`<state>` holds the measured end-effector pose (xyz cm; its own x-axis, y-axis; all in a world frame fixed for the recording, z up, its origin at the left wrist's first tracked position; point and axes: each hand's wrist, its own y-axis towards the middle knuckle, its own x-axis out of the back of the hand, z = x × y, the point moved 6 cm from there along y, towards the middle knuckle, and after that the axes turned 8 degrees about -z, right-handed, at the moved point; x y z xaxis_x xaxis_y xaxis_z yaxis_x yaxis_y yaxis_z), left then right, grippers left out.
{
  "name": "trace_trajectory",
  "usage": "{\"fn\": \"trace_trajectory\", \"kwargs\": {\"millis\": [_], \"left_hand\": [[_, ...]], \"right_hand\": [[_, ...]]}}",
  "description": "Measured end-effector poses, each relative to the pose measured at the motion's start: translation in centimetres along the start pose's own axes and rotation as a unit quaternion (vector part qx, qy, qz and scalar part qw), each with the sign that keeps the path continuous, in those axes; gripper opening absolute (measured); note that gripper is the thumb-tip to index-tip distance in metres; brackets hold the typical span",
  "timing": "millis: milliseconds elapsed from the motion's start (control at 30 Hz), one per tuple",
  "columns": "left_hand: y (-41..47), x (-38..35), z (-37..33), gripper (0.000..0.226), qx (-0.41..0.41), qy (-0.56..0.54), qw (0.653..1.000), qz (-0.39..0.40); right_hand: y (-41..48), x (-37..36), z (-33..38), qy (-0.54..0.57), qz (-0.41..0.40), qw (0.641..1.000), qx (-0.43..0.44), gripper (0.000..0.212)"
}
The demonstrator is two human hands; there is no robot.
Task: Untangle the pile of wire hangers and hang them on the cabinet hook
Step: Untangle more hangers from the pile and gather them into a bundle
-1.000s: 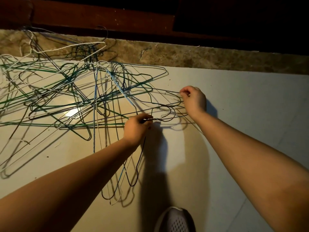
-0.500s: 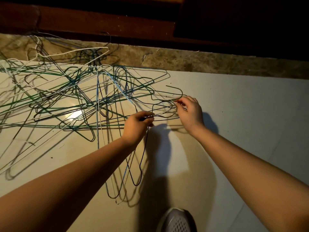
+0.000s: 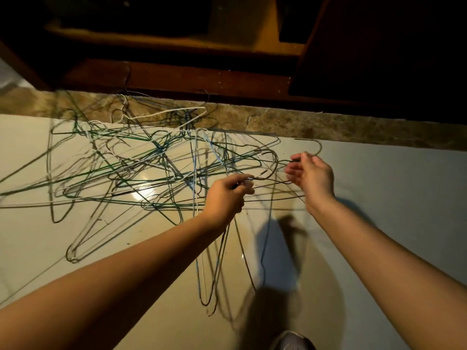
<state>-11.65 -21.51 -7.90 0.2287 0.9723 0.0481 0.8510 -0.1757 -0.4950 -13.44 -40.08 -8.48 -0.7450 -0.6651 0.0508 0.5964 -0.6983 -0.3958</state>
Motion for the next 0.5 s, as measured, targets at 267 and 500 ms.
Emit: {"fn": "trace_trajectory", "kwargs": {"millis": [267,500], "left_hand": [[-2.0,5.4,-5.9,0.018,0.006,-0.017,0.999,0.045],[-2.9,12.5,-8.7,0.016,0.016,-0.055,0.998,-0.004]], "right_hand": [[-1.2,-1.8,1.7,-0.038,-0.005,0.999,0.026,0.032],[-3.1,-6.0,3.3,-0.105,0.008,0.99,0.091,0.032]]}}
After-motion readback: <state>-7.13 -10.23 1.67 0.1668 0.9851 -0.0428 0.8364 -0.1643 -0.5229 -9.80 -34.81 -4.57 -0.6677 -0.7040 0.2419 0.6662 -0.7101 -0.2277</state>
